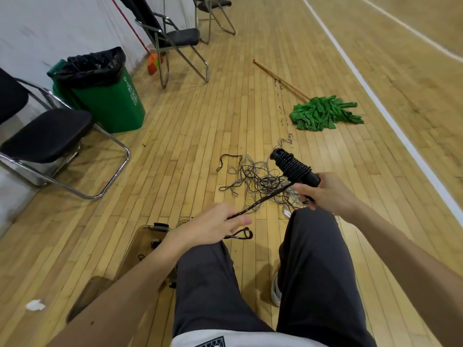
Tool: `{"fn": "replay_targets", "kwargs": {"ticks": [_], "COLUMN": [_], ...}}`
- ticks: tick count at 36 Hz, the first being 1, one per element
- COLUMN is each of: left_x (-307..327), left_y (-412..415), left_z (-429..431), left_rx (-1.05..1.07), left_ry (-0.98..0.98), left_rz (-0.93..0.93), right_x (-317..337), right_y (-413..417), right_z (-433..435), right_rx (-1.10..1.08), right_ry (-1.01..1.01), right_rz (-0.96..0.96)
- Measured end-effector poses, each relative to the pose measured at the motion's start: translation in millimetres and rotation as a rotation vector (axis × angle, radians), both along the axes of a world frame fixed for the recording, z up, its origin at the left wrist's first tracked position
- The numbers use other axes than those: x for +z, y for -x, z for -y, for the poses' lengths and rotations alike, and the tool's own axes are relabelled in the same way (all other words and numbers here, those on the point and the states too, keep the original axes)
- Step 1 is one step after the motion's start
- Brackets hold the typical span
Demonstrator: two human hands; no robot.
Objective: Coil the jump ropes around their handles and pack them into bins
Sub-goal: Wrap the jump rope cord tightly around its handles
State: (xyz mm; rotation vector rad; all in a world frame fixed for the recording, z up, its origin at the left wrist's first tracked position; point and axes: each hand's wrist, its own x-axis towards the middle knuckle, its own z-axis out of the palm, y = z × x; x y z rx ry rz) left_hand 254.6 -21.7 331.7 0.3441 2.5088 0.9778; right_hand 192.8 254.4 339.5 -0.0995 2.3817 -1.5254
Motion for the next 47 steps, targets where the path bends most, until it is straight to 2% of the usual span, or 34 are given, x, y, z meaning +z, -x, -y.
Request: {"fn": "replay_targets", "kwargs": {"ticks": [10,13,16,21,25,29,33,36,40,47], "left_x": [34,50,68,86,93,90,96,99,104,102], "left_y": [5,9,15,29,38,43,43,45,48,43], "left_z": [-13,-15,-16,-11,-11,-16,-24,-26,-23,-20], "left_rx": [-0.141,-0.225,-0.343,-0.411,-0.412,-0.430,-0.447,-0.433,-0.361,-0.215], "left_ry": [0.375,0.506,0.621,0.551,0.456,0.463,0.465,0.454,0.403,0.075], "left_rz": [-0.144,-0.260,-0.458,-0.644,-0.730,-0.800,-0.787,-0.750,-0.643,-0.290], "right_x": [-34,-35,-31,-11,1,9,17,20,26,45], "right_y": [1,-1,-8,-23,-29,-35,-46,-57,-68,-83], "right_z": [11,17,27,41,46,50,51,54,58,61], "right_rx": [0.065,0.140,0.317,0.560,0.635,0.684,0.775,0.804,0.770,0.736], "right_ry": [-0.348,-0.411,-0.417,-0.414,-0.380,-0.392,-0.401,-0.380,-0.241,0.067], "right_rz": [-0.018,0.058,0.203,0.286,0.341,0.360,0.330,0.222,0.088,0.026]}}
